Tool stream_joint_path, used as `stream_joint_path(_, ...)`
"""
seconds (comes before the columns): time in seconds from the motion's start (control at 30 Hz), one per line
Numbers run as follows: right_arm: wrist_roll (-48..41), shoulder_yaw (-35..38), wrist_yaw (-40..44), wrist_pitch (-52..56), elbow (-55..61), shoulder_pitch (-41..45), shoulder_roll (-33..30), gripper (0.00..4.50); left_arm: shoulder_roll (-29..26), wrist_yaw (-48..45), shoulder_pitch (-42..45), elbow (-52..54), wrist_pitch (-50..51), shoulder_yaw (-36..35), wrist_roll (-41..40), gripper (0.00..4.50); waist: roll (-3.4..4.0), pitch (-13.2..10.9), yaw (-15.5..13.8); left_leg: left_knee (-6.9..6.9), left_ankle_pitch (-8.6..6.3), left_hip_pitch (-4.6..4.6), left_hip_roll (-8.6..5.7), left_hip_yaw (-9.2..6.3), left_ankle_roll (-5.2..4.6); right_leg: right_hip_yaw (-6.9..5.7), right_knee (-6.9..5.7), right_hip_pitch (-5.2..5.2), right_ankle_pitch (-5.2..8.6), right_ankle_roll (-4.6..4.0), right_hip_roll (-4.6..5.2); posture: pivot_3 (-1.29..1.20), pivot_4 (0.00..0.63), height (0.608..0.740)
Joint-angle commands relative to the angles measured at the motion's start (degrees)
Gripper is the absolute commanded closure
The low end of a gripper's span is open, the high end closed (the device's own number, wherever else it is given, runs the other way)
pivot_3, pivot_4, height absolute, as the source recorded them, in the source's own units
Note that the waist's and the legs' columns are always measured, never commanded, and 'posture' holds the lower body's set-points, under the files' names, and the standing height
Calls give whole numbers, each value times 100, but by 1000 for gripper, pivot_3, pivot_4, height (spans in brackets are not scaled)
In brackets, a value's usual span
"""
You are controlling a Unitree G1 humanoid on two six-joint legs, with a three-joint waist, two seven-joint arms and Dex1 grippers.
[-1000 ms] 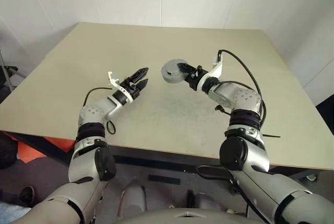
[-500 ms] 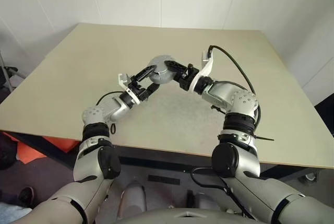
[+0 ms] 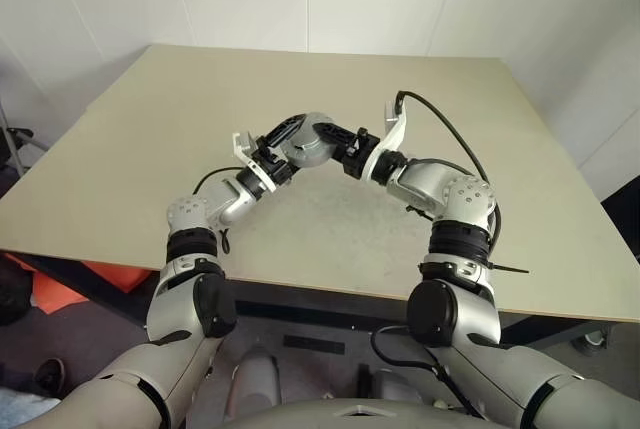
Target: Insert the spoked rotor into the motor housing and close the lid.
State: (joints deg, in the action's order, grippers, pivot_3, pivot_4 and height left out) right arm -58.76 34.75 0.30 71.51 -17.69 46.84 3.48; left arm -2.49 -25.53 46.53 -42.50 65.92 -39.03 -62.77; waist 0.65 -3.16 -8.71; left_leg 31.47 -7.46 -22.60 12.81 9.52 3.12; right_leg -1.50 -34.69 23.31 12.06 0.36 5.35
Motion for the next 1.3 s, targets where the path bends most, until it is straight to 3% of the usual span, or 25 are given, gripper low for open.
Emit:
stream_joint_path(0.03, -341, -45, 90, -111, 242, 152, -25, 2368, -29, -55, 94, 156, -64, 69, -74, 796, 0, 0, 1, 0, 0, 0, 0, 0, 0, 0, 0, 0, 0, 0, 0, 0, 0, 740)
stream_joint_path(0.2, -361, -75, 69, -154, 227, 139, -37, 2368, 6, -32, 53, 262, -82, 118, -113, 2428, 0, 0, 0, 1, 0, -2, 0, -2, 1, -1, -1, 0, 0, 0, -1, 0, 0, 740)
stream_joint_path(0.5, -479, -117, 93, -222, 248, 79, -78, 2368, 52, 37, 16, 344, -73, 130, -140, 2426, 0, 0, -2, 6, 1, -2, 0, -4, 1, -1, -5, -1, 0, 0, -1, 0, 0, 740)
stream_joint_path(0.73, 65, -475, 96, -778, 291, 4, -259, 56, 48, 96, -26, 375, -127, 183, -104, 2426, 0, 0, -1, 12, 1, -3, 0, -6, 1, -2, -6, -3, -1, 1, -1, 0, 0, 740)
stream_joint_path(0.9, 792, -897, 177, -1485, 54, -58, -474, 23, 12, 102, -69, 417, -432, 243, 9, 2426, 0, 0, 2, 19, 1, -6, 0, -10, 1, -4, -8, -4, -1, 1, -1, 0, 0, 740)
stream_joint_path(1.07, 1040, -988, 273, -1760, -82, -126, -581, 23, -319, 281, -22, 19, -2054, -92, 446, 2426, -1, 0, 14, 21, 1, -6, 1, -12, 0, -4, -8, -5, -2, 2, -3, 0, 0, 740)
stream_joint_path(1.3, 1123, -1025, 381, -1837, -186, -108, -617, 23, -838, 434, 186, -848, -3315, -326, 800, 2426, -2, -1, 1, 22, 0, -9, 2, -22, 1, -4, -6, -6, -2, 3, -10, 0, 0, 740)
